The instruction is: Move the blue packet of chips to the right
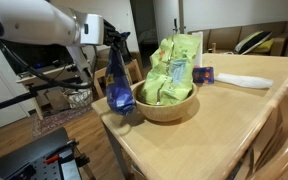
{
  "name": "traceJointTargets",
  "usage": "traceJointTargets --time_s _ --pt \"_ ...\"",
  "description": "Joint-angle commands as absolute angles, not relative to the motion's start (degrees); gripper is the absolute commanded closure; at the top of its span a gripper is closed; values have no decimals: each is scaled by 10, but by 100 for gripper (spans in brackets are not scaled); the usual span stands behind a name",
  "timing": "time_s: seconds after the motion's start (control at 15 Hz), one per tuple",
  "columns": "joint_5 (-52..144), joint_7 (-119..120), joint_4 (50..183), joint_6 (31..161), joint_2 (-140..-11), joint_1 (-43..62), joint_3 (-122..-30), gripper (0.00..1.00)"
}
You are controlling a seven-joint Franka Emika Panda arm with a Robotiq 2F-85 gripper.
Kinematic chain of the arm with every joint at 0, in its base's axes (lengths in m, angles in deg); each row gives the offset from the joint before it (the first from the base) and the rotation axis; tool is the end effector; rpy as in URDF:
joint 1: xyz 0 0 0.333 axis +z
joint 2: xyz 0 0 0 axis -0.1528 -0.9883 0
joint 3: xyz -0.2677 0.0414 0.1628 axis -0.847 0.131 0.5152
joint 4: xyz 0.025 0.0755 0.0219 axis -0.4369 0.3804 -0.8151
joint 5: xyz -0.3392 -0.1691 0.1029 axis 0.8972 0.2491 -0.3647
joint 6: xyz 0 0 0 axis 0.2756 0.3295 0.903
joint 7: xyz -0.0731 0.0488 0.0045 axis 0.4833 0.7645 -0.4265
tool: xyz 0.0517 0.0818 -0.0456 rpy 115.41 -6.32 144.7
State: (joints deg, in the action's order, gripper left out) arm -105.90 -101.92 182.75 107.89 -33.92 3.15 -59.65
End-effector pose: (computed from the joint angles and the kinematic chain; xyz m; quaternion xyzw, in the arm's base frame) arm 0.3642 0.0284 0.3401 -0.7650 0.2267 -0.4765 0.3691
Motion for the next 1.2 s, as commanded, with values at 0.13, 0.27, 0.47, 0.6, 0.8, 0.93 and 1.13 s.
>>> traceJointTargets --time_s 0.13,0.27,0.47,0.6,0.8,0.93,1.13 --pt "-1056 -1014 1827 1079 -338 28 -593 100" --pt "-1055 -1020 1828 1074 -340 38 -583 100" --pt "-1056 -1037 1828 1076 -342 52 -558 100" --pt "-1056 -1046 1828 1077 -343 63 -543 100" --pt "-1057 -1058 1828 1069 -341 69 -532 100" --pt "-1057 -1072 1827 1064 -341 65 -534 100" --pt "-1058 -1097 1827 1053 -346 54 -542 100"
